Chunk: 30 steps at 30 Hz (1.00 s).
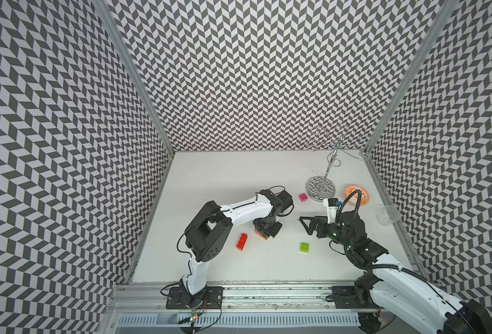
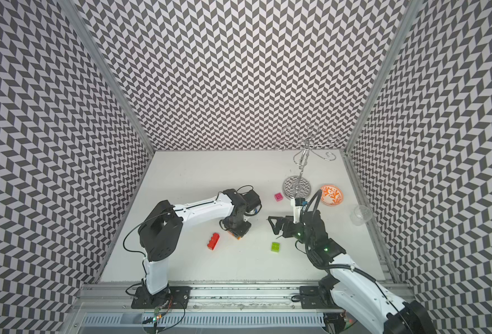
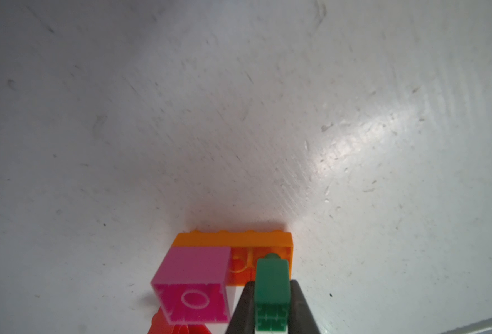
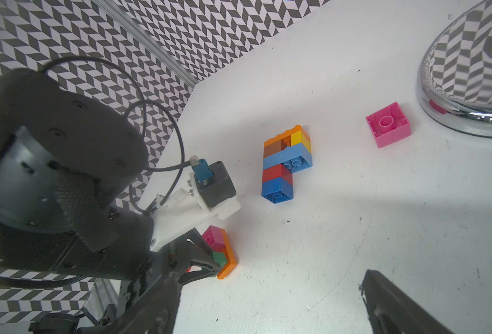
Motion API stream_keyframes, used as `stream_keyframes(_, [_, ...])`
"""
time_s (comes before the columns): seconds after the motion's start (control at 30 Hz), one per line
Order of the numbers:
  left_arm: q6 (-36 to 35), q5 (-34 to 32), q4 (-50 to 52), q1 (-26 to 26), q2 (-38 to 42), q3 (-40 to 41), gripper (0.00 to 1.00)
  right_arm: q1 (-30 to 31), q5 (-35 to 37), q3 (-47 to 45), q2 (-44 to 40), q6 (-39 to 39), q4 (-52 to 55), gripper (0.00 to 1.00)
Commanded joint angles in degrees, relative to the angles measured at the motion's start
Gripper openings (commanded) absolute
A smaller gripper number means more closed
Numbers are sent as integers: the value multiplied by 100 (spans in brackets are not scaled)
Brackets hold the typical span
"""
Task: Assemble the letter p with lego
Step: Assemble the lego brick with the lego brick.
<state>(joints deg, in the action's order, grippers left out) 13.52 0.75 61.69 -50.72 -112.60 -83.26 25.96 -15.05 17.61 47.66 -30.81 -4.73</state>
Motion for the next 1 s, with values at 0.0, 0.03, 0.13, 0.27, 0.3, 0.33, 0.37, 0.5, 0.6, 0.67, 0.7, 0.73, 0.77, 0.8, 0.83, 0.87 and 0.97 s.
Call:
stream_keyframes(0.0, [-42,136,-123,-60,-228,46,6,-30,-51,-64,4,91,-317,99])
stream_keyframes(0.03, [-47,135,-126,-79,-253,31,6,-36,-42,-63,-2,84,-316,99])
stream_keyframes(0.13, [-49,97,-108,-113,-340,1,6,-34,-60,-62,-6,90,-324,99])
stream_keyframes(0.27, [-8,22,-77,-139,-467,-15,6,-41,-76,-72,-18,85,-328,99])
stream_keyframes(0.3, [-8,13,-67,-155,-494,-23,6,-40,-66,-82,-11,86,-329,99])
stream_keyframes(0.33, [-5,12,-62,-166,-524,-37,6,-44,-76,-73,-2,90,-331,99])
stream_keyframes(0.37, [11,4,-60,-175,-544,-50,6,-43,-86,-73,-2,84,-333,99])
stream_keyframes(0.5, [88,21,-43,-236,-592,-102,6,-45,-102,-80,13,84,-361,99])
stream_keyframes(0.6, [172,28,-26,-254,-514,-128,6,-44,-119,-90,22,84,-362,99])
stream_keyframes(0.67, [231,47,-16,-254,-426,-147,6,-40,-144,-82,25,85,-377,99])
stream_keyframes(0.7, [261,71,-24,-254,-398,-146,6,-39,-137,-91,32,89,-385,99])
stream_keyframes(0.73, [278,90,-44,-250,-371,-127,6,-46,-147,-87,27,83,-386,99])
stream_keyframes(0.77, [293,107,-72,-252,-354,-106,6,-47,-147,-93,24,89,-372,99])
stream_keyframes(0.8, [304,122,-106,-254,-353,-57,6,-40,-154,-98,24,88,-379,99])
stream_keyframes(0.83, [309,135,-149,-254,-369,-6,6,-43,-145,-94,12,92,-379,99])
stream_keyframes(0.87, [313,143,-178,-254,-381,44,6,-43,-147,-99,6,85,-371,99])
stream_keyframes(0.97, [333,152,-319,-254,-441,190,6,-42,-149,-117,-21,81,-362,99])
